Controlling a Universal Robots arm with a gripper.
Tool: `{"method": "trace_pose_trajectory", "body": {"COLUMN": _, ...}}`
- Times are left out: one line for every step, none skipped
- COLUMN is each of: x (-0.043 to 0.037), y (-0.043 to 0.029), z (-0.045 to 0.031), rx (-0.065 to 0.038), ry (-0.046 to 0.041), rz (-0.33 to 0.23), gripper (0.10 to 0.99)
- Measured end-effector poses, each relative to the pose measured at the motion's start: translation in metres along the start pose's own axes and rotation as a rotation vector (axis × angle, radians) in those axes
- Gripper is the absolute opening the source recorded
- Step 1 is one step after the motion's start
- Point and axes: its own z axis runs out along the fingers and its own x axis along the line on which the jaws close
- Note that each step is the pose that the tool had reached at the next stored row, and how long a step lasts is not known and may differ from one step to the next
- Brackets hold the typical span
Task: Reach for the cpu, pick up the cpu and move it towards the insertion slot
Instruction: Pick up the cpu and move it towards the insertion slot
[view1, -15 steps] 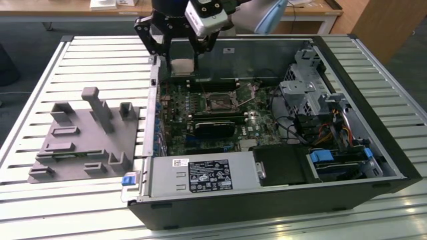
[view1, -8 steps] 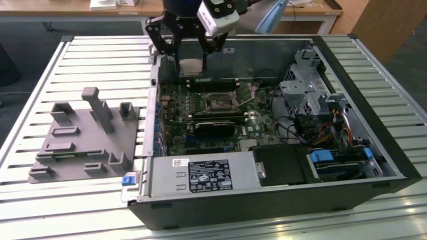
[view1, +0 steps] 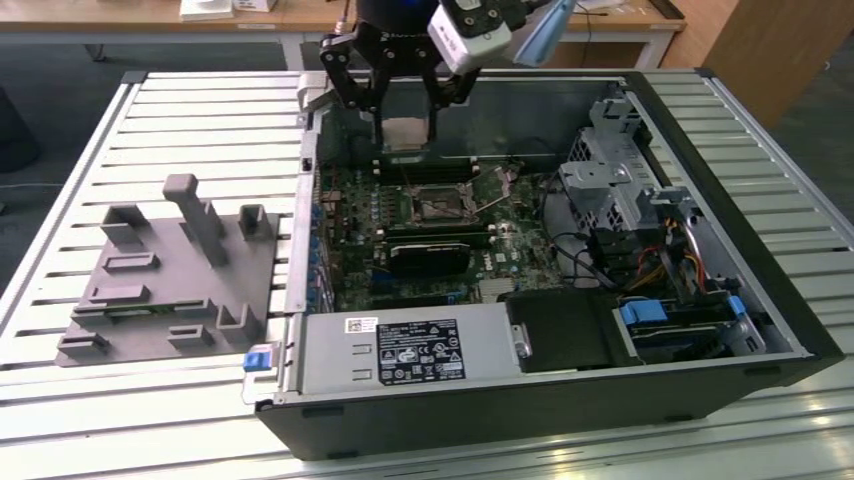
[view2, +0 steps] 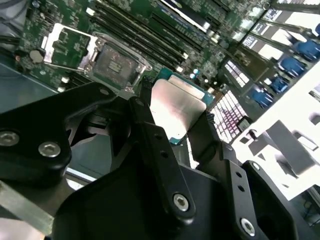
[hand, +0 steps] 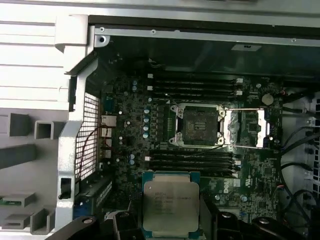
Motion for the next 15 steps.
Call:
{"method": "trace_pose_trajectory", "body": {"x": -0.0027, "y": 0.0000, "z": 0.0001, "rx": 0.000, "ry": 0.0000, "rz": 0.000, "gripper": 0.541}}
{"method": "trace_pose_trajectory", "body": {"x": -0.0053, "y": 0.0000, "z": 0.0001, "rx": 0.000, "ry": 0.0001, "rz": 0.000, "gripper": 0.541}}
{"method": "trace_pose_trajectory", "body": {"x": -0.0084, "y": 0.0000, "z": 0.0002, "rx": 0.000, "ry": 0.0000, "rz": 0.000, "gripper": 0.541}}
{"method": "trace_pose_trajectory", "body": {"x": -0.0117, "y": 0.0002, "z": 0.0003, "rx": 0.000, "ry": 0.0001, "rz": 0.000, "gripper": 0.541}}
{"method": "trace_pose_trajectory", "body": {"x": -0.0151, "y": 0.0002, "z": 0.0005, "rx": 0.000, "ry": 0.0000, "rz": 0.000, "gripper": 0.541}}
{"method": "trace_pose_trajectory", "body": {"x": -0.0185, "y": 0.0004, "z": 0.0006, "rx": 0.000, "ry": 0.0000, "rz": 0.000, "gripper": 0.541}}
{"method": "trace_pose_trajectory", "body": {"x": -0.0210, "y": 0.0008, "z": 0.0008, "rx": 0.000, "ry": 0.0000, "rz": 0.000, "gripper": 0.541}}
{"method": "trace_pose_trajectory", "body": {"x": -0.0230, "y": 0.0014, "z": 0.0011, "rx": 0.000, "ry": 0.0000, "rz": 0.000, "gripper": 0.541}}
{"method": "trace_pose_trajectory", "body": {"x": -0.0248, "y": 0.0022, "z": 0.0013, "rx": 0.000, "ry": 0.0000, "rz": 0.000, "gripper": 0.541}}
{"method": "trace_pose_trajectory", "body": {"x": -0.0267, "y": 0.0032, "z": 0.0016, "rx": 0.000, "ry": 0.0000, "rz": 0.000, "gripper": 0.541}}
{"method": "trace_pose_trajectory", "body": {"x": -0.0284, "y": 0.0045, "z": 0.0019, "rx": 0.000, "ry": 0.0000, "rz": 0.000, "gripper": 0.541}}
{"method": "trace_pose_trajectory", "body": {"x": -0.0300, "y": 0.0059, "z": 0.0023, "rx": 0.000, "ry": -0.0001, "rz": 0.000, "gripper": 0.541}}
{"method": "trace_pose_trajectory", "body": {"x": -0.0315, "y": 0.0074, "z": 0.0025, "rx": 0.000, "ry": 0.0000, "rz": 0.000, "gripper": 0.541}}
{"method": "trace_pose_trajectory", "body": {"x": -0.0328, "y": 0.0091, "z": 0.0029, "rx": 0.000, "ry": 0.0000, "rz": 0.000, "gripper": 0.541}}
{"method": "trace_pose_trajectory", "body": {"x": -0.0339, "y": 0.0108, "z": 0.0031, "rx": 0.000, "ry": 0.0000, "rz": 0.000, "gripper": 0.541}}
